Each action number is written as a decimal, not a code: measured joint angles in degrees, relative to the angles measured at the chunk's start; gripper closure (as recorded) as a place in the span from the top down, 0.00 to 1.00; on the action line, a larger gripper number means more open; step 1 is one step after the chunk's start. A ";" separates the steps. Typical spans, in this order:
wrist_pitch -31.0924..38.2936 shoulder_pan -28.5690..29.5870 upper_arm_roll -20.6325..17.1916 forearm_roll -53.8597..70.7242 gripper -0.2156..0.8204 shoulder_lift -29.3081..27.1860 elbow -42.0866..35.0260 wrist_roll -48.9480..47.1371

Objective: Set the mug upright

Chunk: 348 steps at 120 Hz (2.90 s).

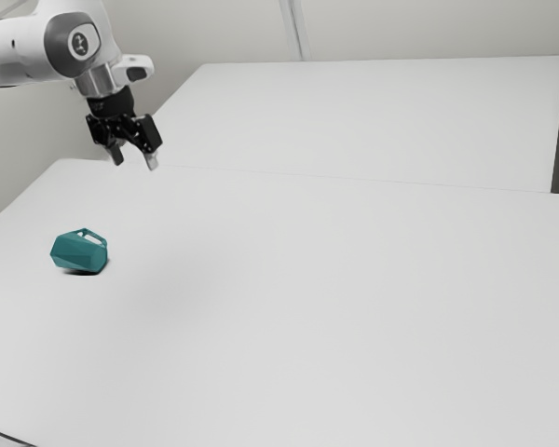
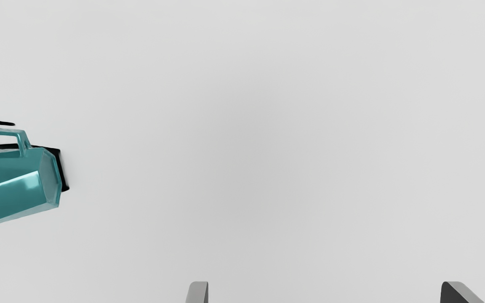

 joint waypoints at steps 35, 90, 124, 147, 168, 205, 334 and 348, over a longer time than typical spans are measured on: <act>9.33 5.24 1.38 -0.88 0.79 -8.78 -14.70 2.08; 26.77 45.95 -8.13 -27.10 0.79 -8.99 -30.11 20.54; 32.83 45.63 -10.56 -34.93 0.79 -0.45 -30.06 43.07; 37.16 48.38 -13.09 -35.29 0.78 1.94 -29.99 54.76; 40.38 51.89 -13.18 -35.67 0.77 5.75 -28.96 63.02; 45.62 52.10 -13.86 -36.65 0.76 8.50 -28.29 73.15; 49.45 51.51 -17.87 -38.95 0.74 13.67 -26.47 85.76; 49.45 51.43 -18.32 -39.08 0.69 13.67 -26.48 86.21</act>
